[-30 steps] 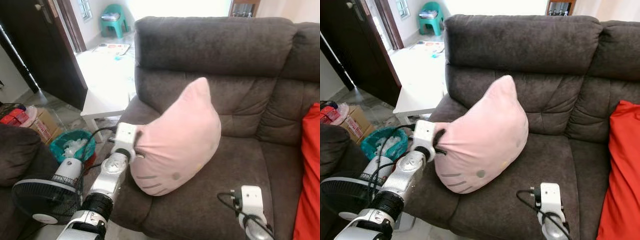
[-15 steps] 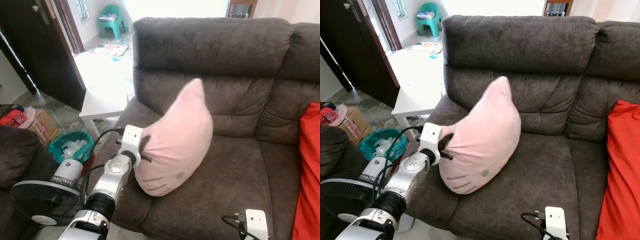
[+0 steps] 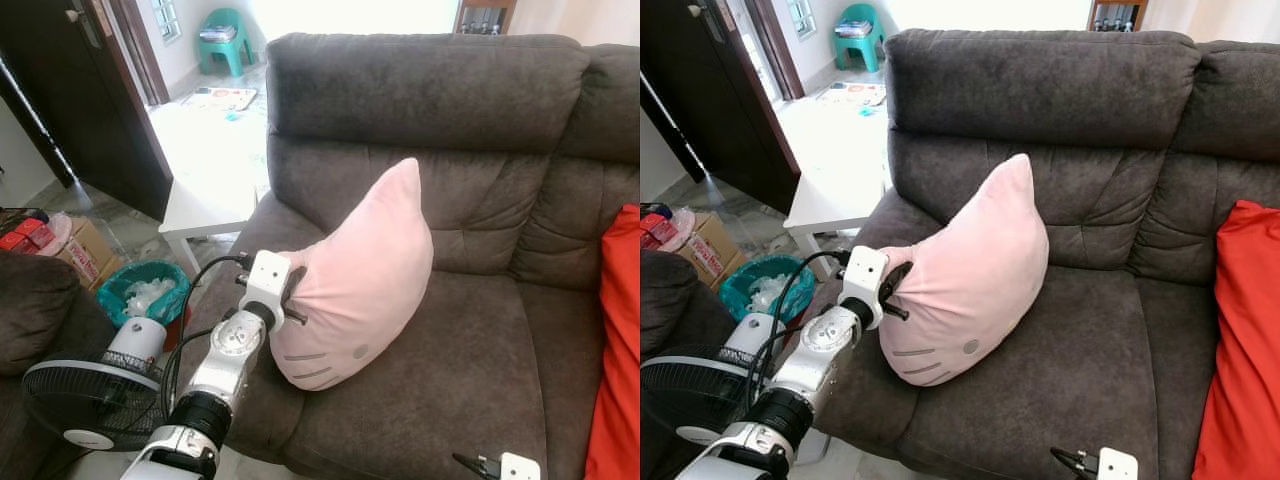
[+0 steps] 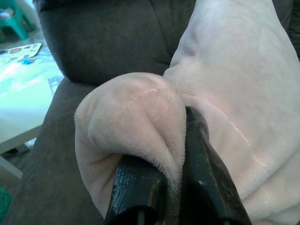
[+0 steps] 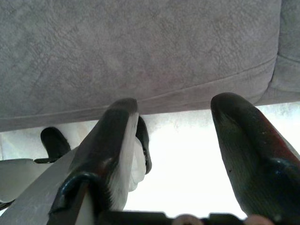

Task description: Move the pillow to the sofa from floor

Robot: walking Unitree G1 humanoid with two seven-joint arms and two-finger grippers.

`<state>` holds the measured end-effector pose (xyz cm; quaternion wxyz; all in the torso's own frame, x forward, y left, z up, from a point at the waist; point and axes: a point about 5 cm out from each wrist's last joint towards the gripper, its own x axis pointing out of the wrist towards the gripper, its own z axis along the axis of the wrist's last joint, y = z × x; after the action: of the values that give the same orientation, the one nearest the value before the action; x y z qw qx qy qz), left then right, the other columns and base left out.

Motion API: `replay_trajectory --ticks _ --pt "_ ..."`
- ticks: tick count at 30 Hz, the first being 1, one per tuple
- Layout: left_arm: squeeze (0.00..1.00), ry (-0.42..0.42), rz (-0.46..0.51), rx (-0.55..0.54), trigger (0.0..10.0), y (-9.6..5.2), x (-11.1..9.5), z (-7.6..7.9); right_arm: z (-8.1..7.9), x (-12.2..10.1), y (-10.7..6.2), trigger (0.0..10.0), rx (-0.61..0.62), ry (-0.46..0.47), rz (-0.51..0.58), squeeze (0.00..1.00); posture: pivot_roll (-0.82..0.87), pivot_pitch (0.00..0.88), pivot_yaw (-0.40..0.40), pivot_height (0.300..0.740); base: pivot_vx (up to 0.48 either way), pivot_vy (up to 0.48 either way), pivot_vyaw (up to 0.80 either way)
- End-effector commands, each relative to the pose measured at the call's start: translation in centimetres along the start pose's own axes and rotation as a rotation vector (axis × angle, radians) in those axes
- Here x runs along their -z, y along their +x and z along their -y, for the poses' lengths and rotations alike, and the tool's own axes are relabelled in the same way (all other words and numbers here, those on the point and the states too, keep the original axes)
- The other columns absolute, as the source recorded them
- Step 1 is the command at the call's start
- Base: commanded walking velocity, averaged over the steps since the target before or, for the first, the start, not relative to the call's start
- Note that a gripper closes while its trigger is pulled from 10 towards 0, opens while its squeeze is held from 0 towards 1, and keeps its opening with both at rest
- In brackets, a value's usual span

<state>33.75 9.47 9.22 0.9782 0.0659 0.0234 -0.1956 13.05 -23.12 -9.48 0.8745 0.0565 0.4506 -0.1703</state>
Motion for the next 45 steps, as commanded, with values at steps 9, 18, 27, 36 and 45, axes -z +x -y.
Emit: replay_trajectory --ticks 9,18,27,36,45 --pt "0.44 0.048 0.088 0.001 10.0 -0.1 -1.3 -0.3 -0.4 1.1 -0.2 10.0 -0.008 0.045 -0.040 0.00 -0.05 0.000 0.077 0.740 0.000 0.000 0.00" --pt "0.40 0.041 0.088 -0.029 10.0 0.0 -1.3 -0.7 -1.8 0.6 -0.1 10.0 -0.052 -0.003 -0.023 0.00 -0.05 0.000 0.078 0.740 0.000 0.000 0.00" --pt "0.64 0.023 0.115 -0.037 10.0 0.3 -1.9 -0.3 -1.5 0.3 0.0 10.0 -0.046 -0.002 -0.014 0.00 -0.04 0.000 0.066 0.740 0.000 0.000 0.00" --pt "0.64 0.026 0.136 -0.056 10.0 0.3 -2.4 -0.7 -1.5 0.2 0.0 10.0 -0.048 -0.009 -0.014 0.00 -0.04 0.000 0.061 0.740 0.000 0.000 0.00" --pt "0.93 0.043 0.208 -0.054 10.0 0.0 -3.8 -0.6 -1.6 0.2 0.0 10.0 -0.052 -0.010 -0.014 0.00 -0.03 0.000 0.063 0.740 0.000 0.000 0.00"
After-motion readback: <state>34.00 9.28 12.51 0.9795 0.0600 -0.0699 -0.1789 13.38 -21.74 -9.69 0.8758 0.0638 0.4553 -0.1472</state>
